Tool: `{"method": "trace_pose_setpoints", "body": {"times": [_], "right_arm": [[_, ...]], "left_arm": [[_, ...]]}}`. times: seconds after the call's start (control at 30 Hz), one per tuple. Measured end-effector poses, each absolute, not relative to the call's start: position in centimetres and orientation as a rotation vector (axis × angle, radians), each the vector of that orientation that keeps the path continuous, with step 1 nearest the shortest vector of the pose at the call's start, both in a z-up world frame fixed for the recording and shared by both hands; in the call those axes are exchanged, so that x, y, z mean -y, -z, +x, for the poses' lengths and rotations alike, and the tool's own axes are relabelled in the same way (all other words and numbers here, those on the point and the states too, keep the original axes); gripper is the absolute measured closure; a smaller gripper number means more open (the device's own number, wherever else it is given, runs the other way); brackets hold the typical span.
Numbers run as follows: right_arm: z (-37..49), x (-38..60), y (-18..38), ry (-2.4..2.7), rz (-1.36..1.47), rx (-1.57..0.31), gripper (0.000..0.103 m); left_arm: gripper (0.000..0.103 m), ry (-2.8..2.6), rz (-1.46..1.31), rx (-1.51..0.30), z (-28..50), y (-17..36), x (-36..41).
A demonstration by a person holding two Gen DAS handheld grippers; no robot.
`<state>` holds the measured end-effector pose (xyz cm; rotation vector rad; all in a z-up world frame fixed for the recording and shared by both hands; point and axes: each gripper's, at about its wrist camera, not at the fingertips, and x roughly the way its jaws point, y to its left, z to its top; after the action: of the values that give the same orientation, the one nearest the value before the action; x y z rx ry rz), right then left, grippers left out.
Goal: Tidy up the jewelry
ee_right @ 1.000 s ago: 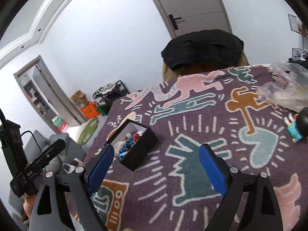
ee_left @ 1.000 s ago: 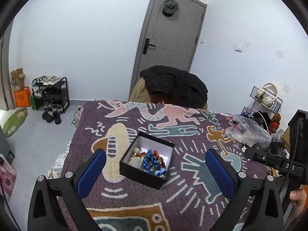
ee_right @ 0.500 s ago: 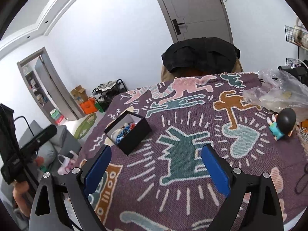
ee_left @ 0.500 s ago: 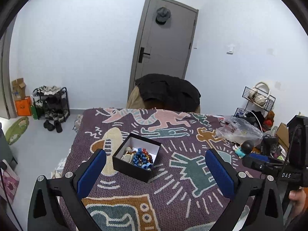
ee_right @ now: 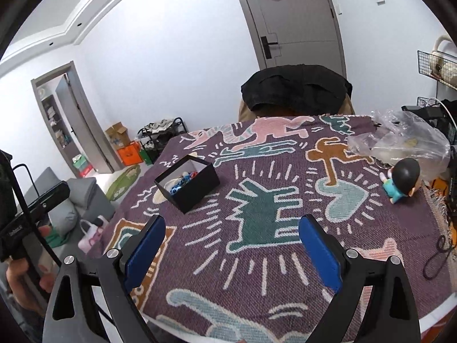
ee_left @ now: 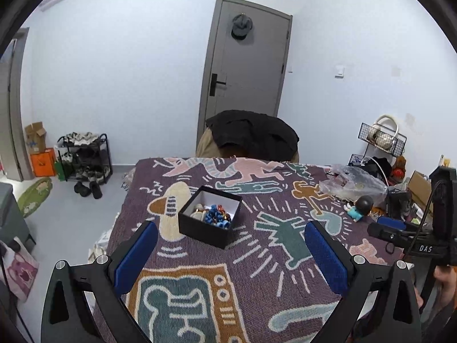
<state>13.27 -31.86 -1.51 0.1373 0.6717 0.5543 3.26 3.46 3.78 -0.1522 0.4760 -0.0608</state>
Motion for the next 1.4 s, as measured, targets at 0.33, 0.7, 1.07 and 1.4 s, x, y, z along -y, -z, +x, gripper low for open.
{"method": "trace_pose_setpoints", "body": {"times": [0.33, 0.7, 1.07, 1.4], "right_arm": [[12.6, 32.1, 2.1, -0.564, 0.123, -0.675, 0.008], [12.8, 32.1, 2.4, -0.554, 0.134, -0.681, 0.008], [12.8, 32.0, 2.5, -0.55, 0.136, -0.678, 0.008], [12.8, 32.0, 2.6, -0.545, 0.142, -0.677, 0.008]], "left_arm": [[0.0, 0.044, -0.132, -0.489, 3.2, -2.4, -2.8], [0.0, 0.032, -0.123, -0.484, 3.0, -1.7, -2.9], [0.0, -0.007, -0.112, -0.454, 2.6, -1.9, -3.0], [0.0, -0.017, -0.108, -0.448, 2.5, -2.0, -3.1]]}}
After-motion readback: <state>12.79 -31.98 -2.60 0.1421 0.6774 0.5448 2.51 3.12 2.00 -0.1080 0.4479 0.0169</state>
